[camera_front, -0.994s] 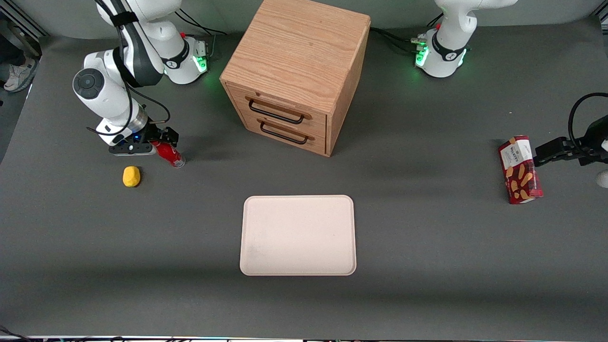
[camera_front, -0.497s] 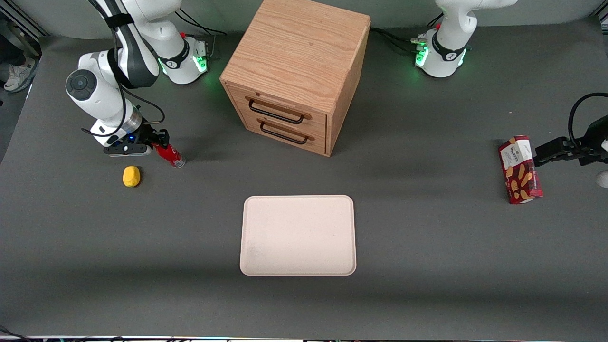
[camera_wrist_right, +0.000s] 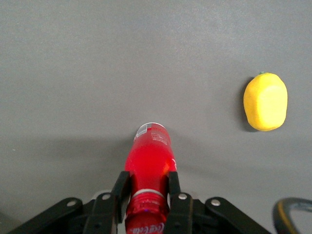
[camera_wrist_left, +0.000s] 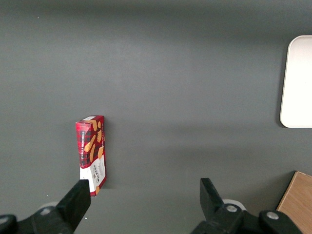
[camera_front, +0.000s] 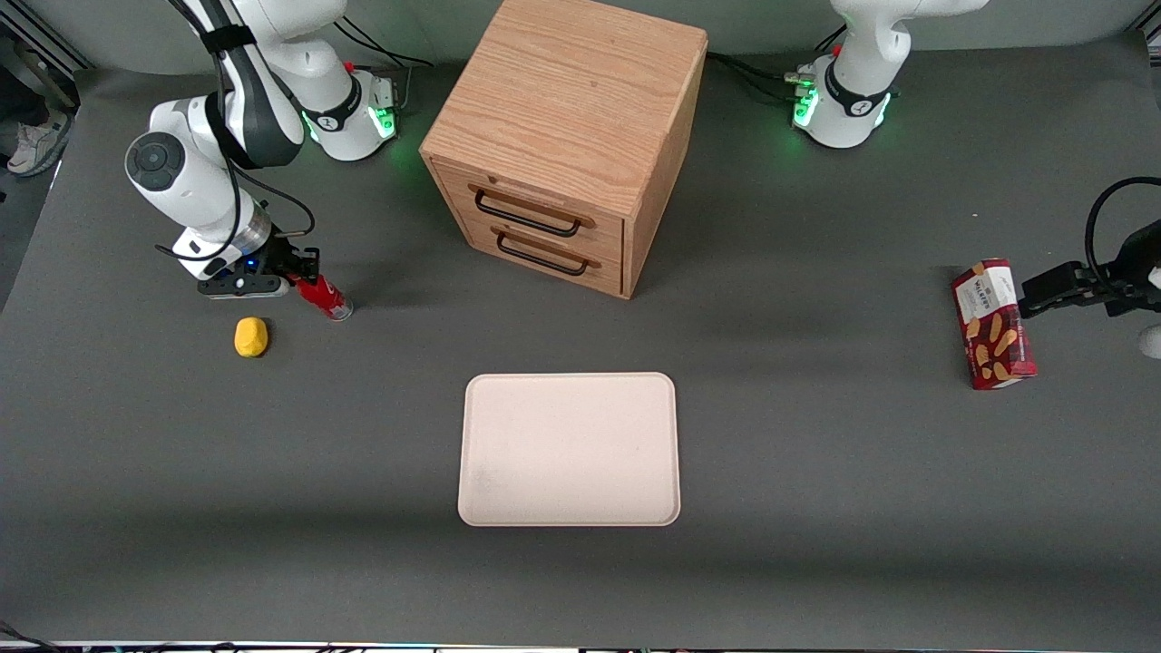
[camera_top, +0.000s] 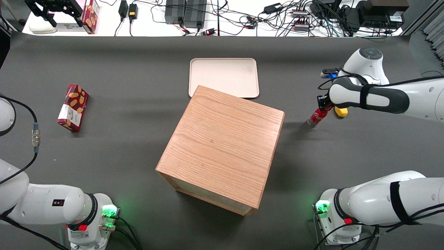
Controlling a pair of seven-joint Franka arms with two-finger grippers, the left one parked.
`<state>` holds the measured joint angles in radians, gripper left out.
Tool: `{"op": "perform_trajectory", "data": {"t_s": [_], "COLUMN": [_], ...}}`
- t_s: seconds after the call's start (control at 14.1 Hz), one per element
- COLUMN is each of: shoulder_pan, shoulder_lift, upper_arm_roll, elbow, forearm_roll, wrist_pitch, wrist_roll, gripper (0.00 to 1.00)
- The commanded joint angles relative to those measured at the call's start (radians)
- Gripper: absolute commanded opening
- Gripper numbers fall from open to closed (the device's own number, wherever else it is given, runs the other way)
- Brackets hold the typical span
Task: Place coke bottle on tray
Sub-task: 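Close the right gripper around the bottle's neck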
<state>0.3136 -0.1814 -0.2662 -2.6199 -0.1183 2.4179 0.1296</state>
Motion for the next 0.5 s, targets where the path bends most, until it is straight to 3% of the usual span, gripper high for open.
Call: {"op": "perform_trajectory", "data": {"t_s": [0.0,0.43], "shoulder_pan": [0.005,0.004], "shoulder_lift": [-0.009,-0.009], "upper_arm_roll": [-0.008,-0.005], "elbow": [-0.002,0.112], "forearm_roll": [-0.017,-0.017], "wrist_pitch": [0.007,-0.084], "wrist_roll": [-0.016,-0.019], "gripper": [0.0,0.0]}}
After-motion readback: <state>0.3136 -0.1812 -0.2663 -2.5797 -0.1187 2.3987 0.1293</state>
